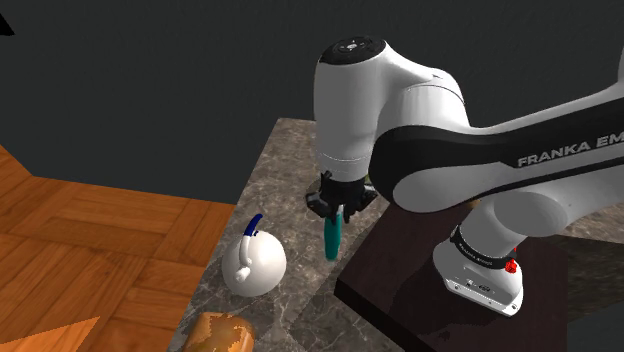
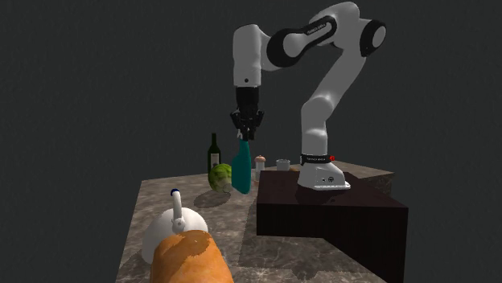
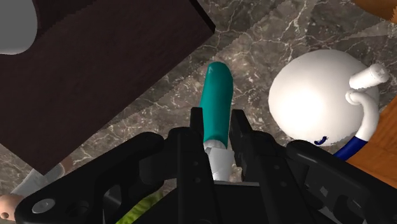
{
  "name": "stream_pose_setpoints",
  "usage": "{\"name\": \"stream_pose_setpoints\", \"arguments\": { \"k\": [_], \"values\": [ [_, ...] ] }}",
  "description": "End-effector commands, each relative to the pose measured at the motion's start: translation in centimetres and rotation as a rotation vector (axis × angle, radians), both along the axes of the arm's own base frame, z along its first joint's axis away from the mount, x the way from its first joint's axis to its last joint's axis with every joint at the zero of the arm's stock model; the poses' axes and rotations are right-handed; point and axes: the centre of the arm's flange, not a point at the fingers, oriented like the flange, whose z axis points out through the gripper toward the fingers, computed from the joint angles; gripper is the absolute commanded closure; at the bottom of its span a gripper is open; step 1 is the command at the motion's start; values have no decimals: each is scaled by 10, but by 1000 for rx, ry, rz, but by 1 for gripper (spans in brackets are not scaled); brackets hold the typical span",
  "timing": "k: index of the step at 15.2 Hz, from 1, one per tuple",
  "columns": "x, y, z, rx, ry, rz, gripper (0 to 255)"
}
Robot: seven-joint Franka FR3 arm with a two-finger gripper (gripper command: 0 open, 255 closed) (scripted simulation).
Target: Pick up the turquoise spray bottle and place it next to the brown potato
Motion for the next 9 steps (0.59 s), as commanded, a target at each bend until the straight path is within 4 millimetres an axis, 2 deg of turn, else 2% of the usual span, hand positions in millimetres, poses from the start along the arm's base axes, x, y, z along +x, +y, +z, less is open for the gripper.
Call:
{"name": "stream_pose_setpoints", "arguments": {
  "k": [1,9],
  "values": [
    [1,1,10,0,1,0,255],
    [1,1,52,0,1,0,255]
  ]
}}
